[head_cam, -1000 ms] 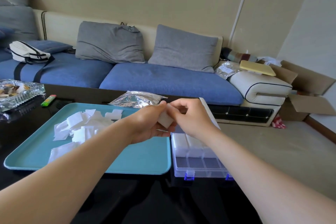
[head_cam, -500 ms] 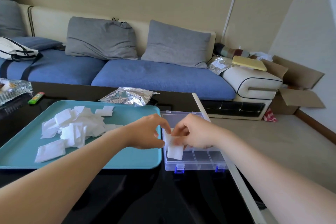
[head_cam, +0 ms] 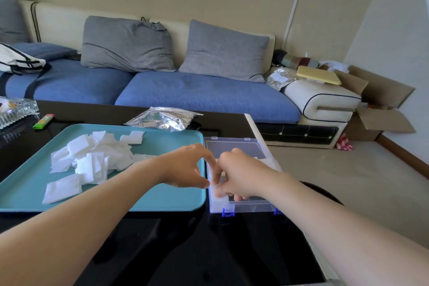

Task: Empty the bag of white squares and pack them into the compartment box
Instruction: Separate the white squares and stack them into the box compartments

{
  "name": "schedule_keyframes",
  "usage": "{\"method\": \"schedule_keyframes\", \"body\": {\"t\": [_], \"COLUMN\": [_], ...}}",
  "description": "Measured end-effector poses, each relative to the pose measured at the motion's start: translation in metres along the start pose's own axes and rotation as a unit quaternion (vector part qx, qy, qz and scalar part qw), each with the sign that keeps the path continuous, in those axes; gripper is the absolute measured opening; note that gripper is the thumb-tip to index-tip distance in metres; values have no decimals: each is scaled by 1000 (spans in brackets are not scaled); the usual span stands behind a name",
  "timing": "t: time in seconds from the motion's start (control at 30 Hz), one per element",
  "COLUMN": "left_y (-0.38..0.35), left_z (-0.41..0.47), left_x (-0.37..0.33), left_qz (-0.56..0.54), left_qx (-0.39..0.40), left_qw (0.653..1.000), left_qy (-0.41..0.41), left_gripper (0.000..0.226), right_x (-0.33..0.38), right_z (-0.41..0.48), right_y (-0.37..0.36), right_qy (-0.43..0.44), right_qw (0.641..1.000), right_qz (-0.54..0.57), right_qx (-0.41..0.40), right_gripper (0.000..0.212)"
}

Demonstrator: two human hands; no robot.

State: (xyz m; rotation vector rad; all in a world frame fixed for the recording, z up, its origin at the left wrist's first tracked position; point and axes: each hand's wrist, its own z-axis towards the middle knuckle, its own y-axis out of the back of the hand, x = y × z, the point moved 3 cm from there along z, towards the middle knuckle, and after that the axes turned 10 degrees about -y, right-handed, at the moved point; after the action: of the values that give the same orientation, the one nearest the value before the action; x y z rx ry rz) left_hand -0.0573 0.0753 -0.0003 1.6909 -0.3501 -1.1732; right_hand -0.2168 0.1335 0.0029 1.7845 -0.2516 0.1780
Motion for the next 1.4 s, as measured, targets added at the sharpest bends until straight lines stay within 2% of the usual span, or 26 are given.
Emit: {"method": "schedule_keyframes", "body": {"t": [0.17,0.3,0.4,0.53,0.6,0.83,0.97,1.13,1.2,1.27,1.4], "left_y": [1,9,19,42,54,87,87,85,85,86,92], "left_z": [3,3,-1,-12,-23,-57,-69,-75,-74,-75,-79], "left_x": [0,7,20,33,46,81,97,115,113,116,127], "left_qz": [18,16,19,100,156,246,221,166,166,173,191], "left_qx": [-5,-12,-21,-50,-49,-91,-96,-91,-72,-85,-146], "left_qw": [1000,1000,999,989,977,931,904,912,915,911,903], "left_qy": [7,19,34,95,137,254,353,364,361,365,357], "left_gripper": [23,35,45,48,48,33,24,38,34,21,21], "right_x": [9,11,11,16,23,75,114,151,160,169,182], "right_z": [-3,-1,0,-1,1,28,44,51,57,64,75], "right_y": [-5,-6,-2,9,16,9,-12,-21,-24,-27,-34], "right_qy": [41,60,54,51,55,99,124,136,135,132,113], "right_qw": [995,990,993,997,996,988,981,973,975,978,986], "right_qz": [-78,-117,-97,-56,-58,-70,-125,-169,-152,-132,-91], "right_qx": [-38,-52,-40,-18,-38,-95,-80,-84,-92,-92,-80], "right_gripper": [26,21,14,17,17,12,20,12,15,21,51]}}
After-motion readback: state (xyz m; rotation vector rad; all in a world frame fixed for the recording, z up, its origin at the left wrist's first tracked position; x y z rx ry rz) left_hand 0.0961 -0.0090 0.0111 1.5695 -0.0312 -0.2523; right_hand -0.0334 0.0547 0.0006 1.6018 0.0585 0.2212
